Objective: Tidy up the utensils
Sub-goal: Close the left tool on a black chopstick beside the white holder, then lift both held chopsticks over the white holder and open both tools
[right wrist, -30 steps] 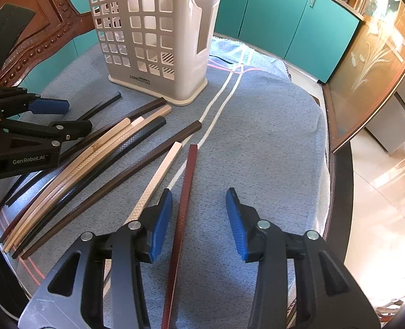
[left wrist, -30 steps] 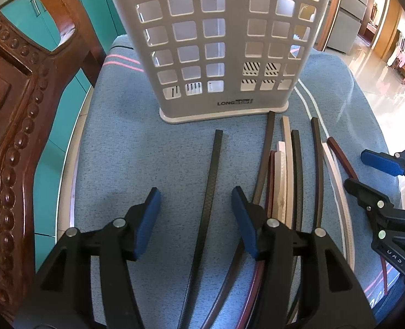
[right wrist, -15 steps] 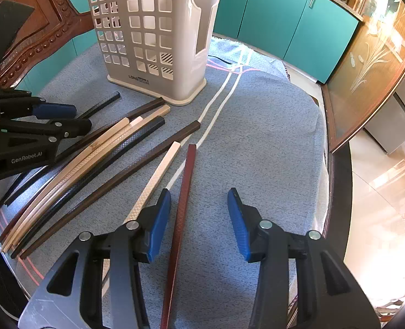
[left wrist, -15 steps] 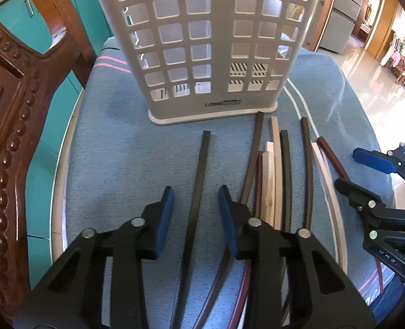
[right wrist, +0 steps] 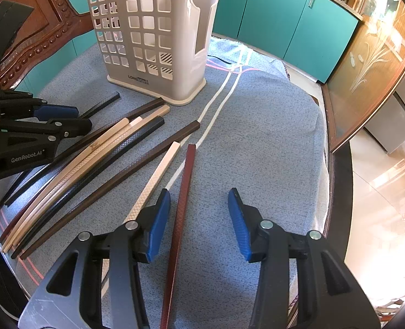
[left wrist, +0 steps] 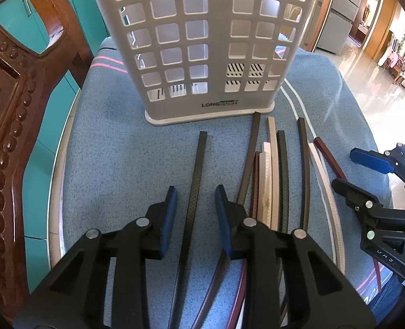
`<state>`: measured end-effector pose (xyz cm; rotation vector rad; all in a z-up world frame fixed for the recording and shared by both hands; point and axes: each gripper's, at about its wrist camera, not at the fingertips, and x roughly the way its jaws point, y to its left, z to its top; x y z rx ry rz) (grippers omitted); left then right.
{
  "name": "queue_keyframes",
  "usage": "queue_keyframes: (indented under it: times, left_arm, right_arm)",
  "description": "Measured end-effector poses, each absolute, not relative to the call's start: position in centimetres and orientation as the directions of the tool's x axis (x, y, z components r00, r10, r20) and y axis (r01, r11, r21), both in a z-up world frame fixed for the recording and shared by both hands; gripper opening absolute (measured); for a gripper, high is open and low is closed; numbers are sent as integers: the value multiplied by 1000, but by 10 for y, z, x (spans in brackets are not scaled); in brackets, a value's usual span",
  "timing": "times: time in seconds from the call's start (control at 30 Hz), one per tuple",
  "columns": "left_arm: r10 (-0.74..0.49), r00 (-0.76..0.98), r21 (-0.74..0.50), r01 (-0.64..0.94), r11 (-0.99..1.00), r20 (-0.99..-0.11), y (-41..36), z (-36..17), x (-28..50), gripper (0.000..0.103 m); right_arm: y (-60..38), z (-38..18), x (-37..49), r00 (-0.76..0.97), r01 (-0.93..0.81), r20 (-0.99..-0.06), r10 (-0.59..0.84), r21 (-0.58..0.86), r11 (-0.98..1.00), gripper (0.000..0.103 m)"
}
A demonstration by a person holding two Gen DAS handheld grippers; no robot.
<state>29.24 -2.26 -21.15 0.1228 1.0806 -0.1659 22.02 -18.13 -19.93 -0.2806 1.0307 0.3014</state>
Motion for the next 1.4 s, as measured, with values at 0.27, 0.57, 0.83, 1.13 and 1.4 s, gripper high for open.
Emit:
queue_keyframes:
  times: [0.27, 0.57, 0.83, 1.13, 1.4]
  left_arm:
    - [-91, 462, 9, 210, 978, -882, -25, -210, 294, 9]
    - [-173, 607, -47, 217, 975, -775, -11, -143, 261, 7]
    - [-252, 818, -89, 241, 966, -517, 17, -20, 200, 7]
    - [-165, 963, -158, 132, 979, -215, 44, 76, 214, 7]
    - [-115, 951, -262, 37, 964, -289, 52, 30, 274, 7]
  right_arm:
    - [-183, -199, 226, 449, -382, -870, 204, 20, 924, 8]
    - [-207, -117, 197, 628, -390, -712, 315, 62, 919, 6]
    - [-230, -21, 155, 776, -419, -489, 399, 73, 905, 6]
    - [-235, 62, 188, 880, -376, -261, 396, 126, 918, 6]
    - [-227, 72, 201, 922, -371, -40, 385, 194, 908, 7]
